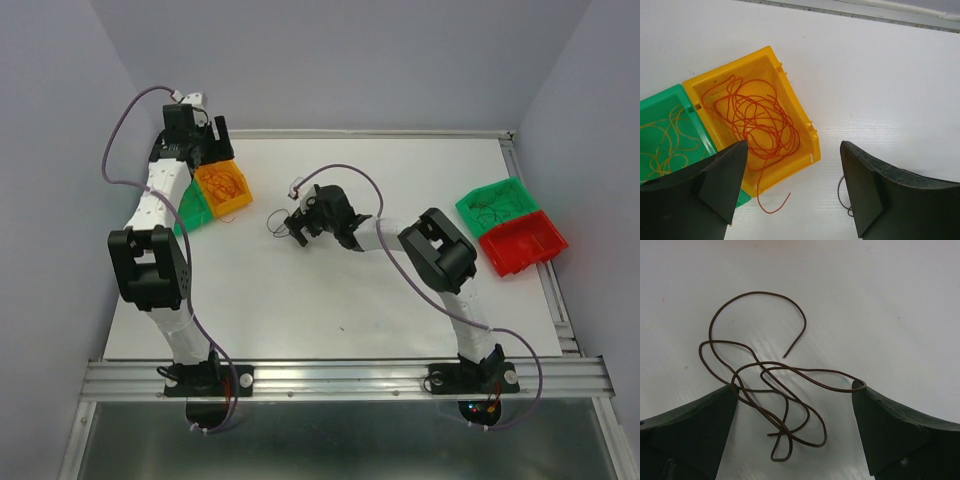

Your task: Untangle the cables

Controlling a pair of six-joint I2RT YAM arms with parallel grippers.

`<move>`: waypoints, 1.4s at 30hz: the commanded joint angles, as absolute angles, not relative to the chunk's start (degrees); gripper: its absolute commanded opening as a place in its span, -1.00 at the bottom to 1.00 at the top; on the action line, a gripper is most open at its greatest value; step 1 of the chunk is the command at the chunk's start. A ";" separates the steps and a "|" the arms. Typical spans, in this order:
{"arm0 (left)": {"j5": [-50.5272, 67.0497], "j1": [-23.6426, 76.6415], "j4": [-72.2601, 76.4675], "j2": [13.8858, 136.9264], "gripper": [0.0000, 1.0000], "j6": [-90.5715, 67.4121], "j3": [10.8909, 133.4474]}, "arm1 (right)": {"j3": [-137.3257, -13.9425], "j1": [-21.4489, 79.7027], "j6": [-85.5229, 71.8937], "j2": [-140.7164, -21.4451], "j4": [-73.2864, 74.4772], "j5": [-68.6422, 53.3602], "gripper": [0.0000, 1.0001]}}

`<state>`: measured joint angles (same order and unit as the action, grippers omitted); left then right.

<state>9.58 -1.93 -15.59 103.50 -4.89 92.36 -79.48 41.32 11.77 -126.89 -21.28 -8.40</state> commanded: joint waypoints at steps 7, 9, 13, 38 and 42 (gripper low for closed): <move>9.23 -1.85 -13.01 99.76 0.72 -3.87 90.88 | -88.15 42.63 18.89 -131.92 -16.00 -4.48 0.46; 9.32 -1.85 -12.83 99.49 0.72 -3.95 90.62 | -88.15 42.63 19.16 -131.84 -16.08 -5.18 0.21; 9.49 -1.85 -12.04 98.53 0.71 -3.87 89.56 | -86.15 42.63 18.37 -130.26 -17.91 -5.19 -0.73; 12.03 11.42 -0.27 80.16 0.71 -6.33 70.76 | -38.16 28.04 -23.97 -57.24 -4.68 38.37 -0.99; 15.02 13.53 1.84 78.66 0.71 -6.42 66.99 | -38.76 24.26 -27.86 -49.93 8.49 45.16 -0.99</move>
<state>12.25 12.80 -3.03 81.62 -6.04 69.54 -39.44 26.35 -20.91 -53.52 -4.54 34.48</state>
